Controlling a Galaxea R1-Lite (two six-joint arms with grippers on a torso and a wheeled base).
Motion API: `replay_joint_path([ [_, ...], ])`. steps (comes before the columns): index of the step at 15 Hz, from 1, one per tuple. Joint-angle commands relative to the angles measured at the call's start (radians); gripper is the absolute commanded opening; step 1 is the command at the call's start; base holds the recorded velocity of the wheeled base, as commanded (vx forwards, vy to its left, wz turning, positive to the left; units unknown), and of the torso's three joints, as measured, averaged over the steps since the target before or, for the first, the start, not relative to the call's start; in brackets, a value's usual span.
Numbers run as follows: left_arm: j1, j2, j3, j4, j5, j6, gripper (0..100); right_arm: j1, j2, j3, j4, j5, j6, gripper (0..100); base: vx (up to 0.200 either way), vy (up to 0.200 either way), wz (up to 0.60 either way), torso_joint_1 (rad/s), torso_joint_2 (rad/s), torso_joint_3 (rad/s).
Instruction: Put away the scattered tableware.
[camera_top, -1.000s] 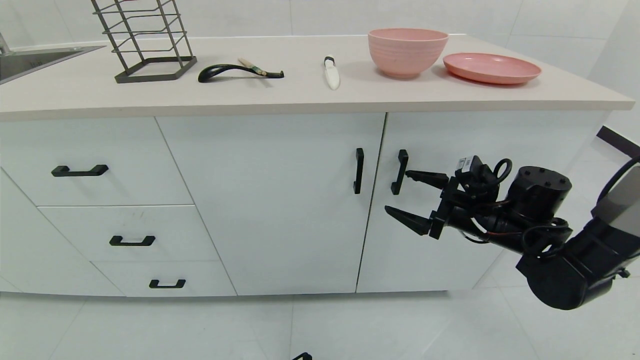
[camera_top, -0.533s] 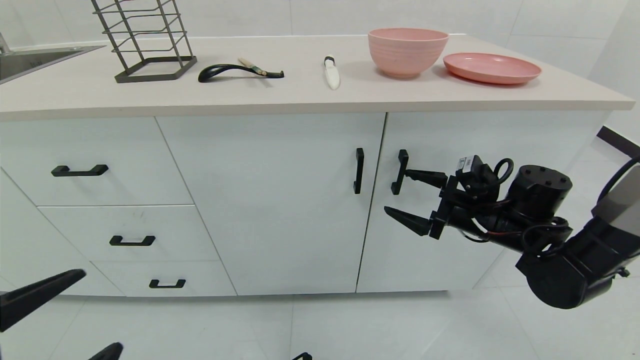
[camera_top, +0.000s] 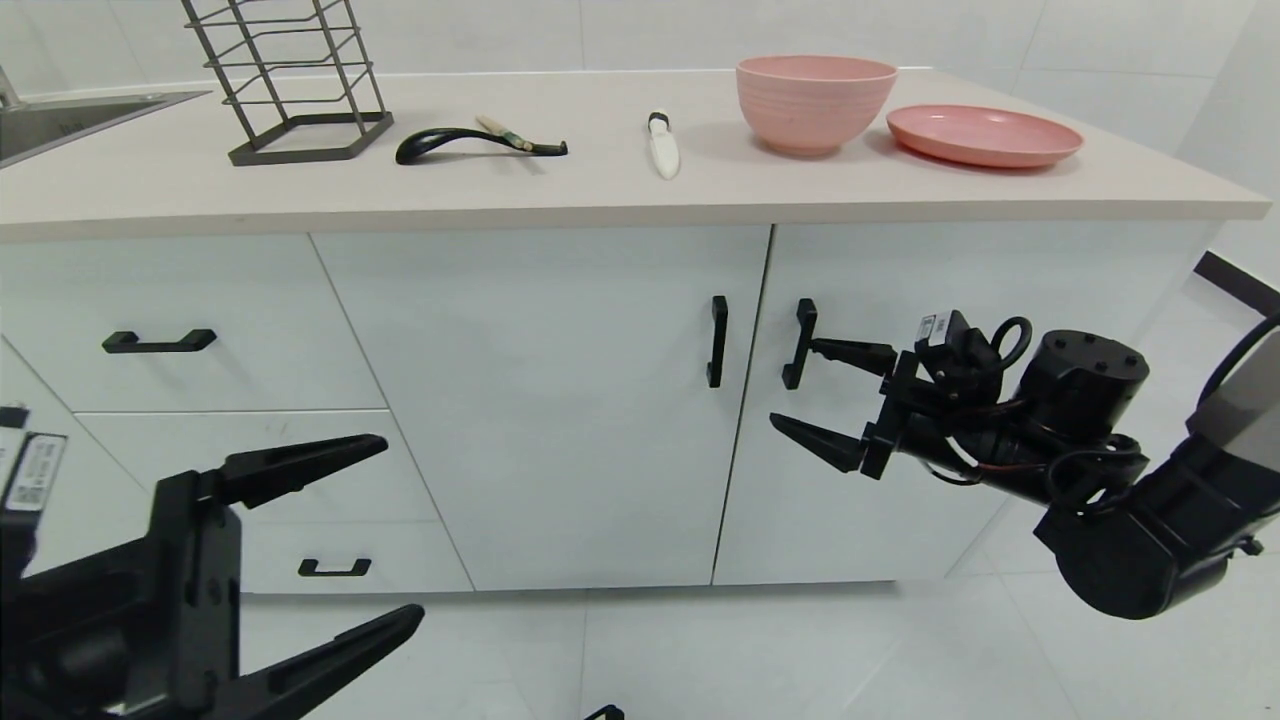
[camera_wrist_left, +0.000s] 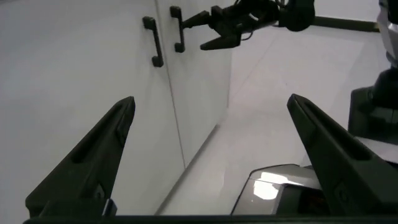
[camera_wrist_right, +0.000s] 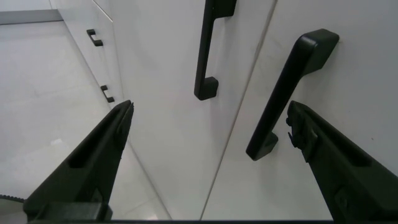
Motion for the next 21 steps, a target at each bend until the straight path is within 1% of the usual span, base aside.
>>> replay_joint_path([
  [1, -0.006, 0.302, -0.015, -0.176, -0.105, 0.100, 100, 0.000, -0.006, -0.002, -0.001, 0.001, 0.000, 100, 0.000, 0.000, 0.00, 0.000, 0.00, 0.000],
  [2, -0.012, 0.361, -0.011, -0.232, -0.132, 0.108, 100, -0.001, -0.006, -0.003, -0.001, 0.002, 0.000, 100, 0.000, 0.000, 0.00, 0.000, 0.00, 0.000],
  [5, -0.029, 0.404, -0.058, -0.238, -0.138, 0.102, 100, -0.014, -0.003, -0.005, -0.005, 0.022, -0.008, 100, 0.000, 0.000, 0.00, 0.000, 0.00, 0.000],
  [6, -0.047, 0.426, -0.109, -0.238, -0.138, 0.097, 100, -0.023, 0.000, -0.005, -0.005, 0.030, -0.009, 100, 0.000, 0.000, 0.00, 0.000, 0.00, 0.000],
  [7, -0.064, 0.447, -0.146, -0.241, -0.138, 0.085, 100, -0.024, 0.000, -0.006, -0.006, 0.043, -0.011, 100, 0.000, 0.000, 0.00, 0.000, 0.00, 0.000],
  [8, -0.126, 0.484, -0.201, -0.245, -0.138, 0.057, 100, -0.024, 0.002, -0.008, -0.006, 0.051, -0.011, 100, 0.000, 0.000, 0.00, 0.000, 0.00, 0.000],
  [10, -0.211, 0.518, -0.261, -0.247, -0.138, 0.001, 100, -0.024, 0.010, -0.023, -0.006, 0.051, -0.011, 100, 0.000, 0.000, 0.00, 0.000, 0.00, 0.000],
  [11, -0.241, 0.538, -0.307, -0.250, -0.137, -0.012, 100, -0.024, 0.013, -0.029, -0.006, 0.051, -0.011, 100, 0.000, 0.000, 0.00, 0.000, 0.00, 0.000],
  [12, -0.259, 0.564, -0.359, -0.253, -0.135, -0.013, 100, -0.027, 0.017, -0.035, -0.006, 0.051, -0.012, 100, 0.000, 0.000, 0.00, 0.000, 0.00, 0.000],
  [14, -0.290, 0.601, -0.406, -0.253, -0.129, -0.016, 100, -0.027, 0.025, -0.040, -0.014, 0.054, -0.011, 100, 0.000, 0.000, 0.00, 0.000, 0.00, 0.000],
  [15, -0.296, 0.622, -0.422, -0.253, -0.129, -0.016, 100, -0.027, 0.028, -0.042, -0.015, 0.056, -0.012, 100, 0.000, 0.000, 0.00, 0.000, 0.00, 0.000],
  [17, -0.297, 0.648, -0.449, -0.255, -0.129, -0.016, 100, -0.027, 0.037, -0.045, -0.015, 0.074, -0.014, 100, 0.000, 0.000, 0.00, 0.000, 0.00, 0.000],
  [19, -0.300, 0.677, -0.502, -0.255, -0.129, -0.016, 100, -0.032, 0.053, -0.049, -0.017, 0.077, -0.014, 100, 0.000, 0.000, 0.00, 0.000, 0.00, 0.000],
  [20, -0.310, 0.690, -0.534, -0.251, -0.129, -0.024, 100, -0.038, 0.062, -0.072, -0.018, 0.080, -0.014, 100, 0.000, 0.000, 0.00, 0.000, 0.00, 0.000],
  [21, -0.314, 0.700, -0.557, -0.251, -0.129, -0.048, 100, -0.041, 0.068, -0.092, -0.020, 0.105, -0.014, 100, 0.000, 0.000, 0.00, 0.000, 0.00, 0.000],
])
